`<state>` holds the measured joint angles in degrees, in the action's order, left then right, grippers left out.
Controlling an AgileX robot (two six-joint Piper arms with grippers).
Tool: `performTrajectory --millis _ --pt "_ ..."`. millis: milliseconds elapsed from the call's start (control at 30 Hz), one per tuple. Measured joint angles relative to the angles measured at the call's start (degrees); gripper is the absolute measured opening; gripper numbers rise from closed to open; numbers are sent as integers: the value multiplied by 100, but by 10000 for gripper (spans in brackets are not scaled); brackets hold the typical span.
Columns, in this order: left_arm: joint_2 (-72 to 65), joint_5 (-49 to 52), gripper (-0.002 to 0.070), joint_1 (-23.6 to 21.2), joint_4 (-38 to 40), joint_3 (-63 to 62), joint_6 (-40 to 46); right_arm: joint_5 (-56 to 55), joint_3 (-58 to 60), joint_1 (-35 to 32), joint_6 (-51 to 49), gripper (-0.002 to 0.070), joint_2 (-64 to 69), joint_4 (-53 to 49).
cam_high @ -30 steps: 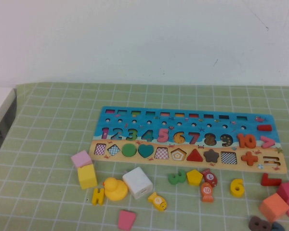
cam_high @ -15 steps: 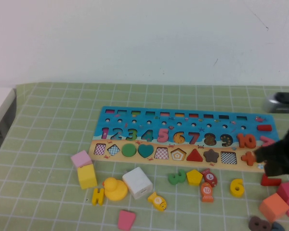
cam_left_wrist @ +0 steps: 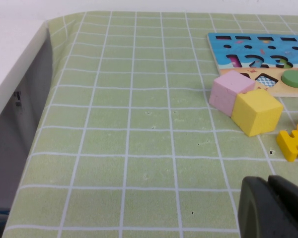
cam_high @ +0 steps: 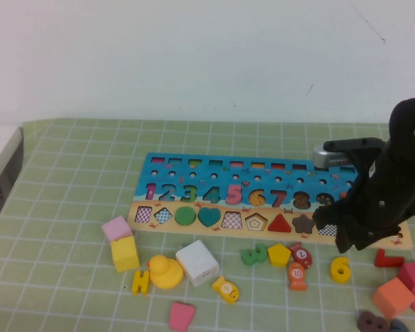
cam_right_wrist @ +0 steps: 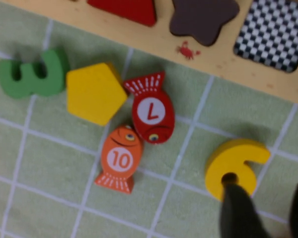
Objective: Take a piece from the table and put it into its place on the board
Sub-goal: Pick up the "number 6"
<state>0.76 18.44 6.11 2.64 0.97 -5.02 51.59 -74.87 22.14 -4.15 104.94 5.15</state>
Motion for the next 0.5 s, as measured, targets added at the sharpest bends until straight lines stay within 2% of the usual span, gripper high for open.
performTrajectory --millis 100,167,300,500 --pt "0 0 -2 0 0 0 0 95 -22 0 -83 312 176 0" --pt "0 0 -2 0 0 0 0 105 -22 0 -95 365 282 0" --pt "0 0 -2 0 0 0 0 83 -22 0 -95 396 502 96" --pt "0 0 -2 0 0 0 0 -53 -22 0 -117 397 731 134"
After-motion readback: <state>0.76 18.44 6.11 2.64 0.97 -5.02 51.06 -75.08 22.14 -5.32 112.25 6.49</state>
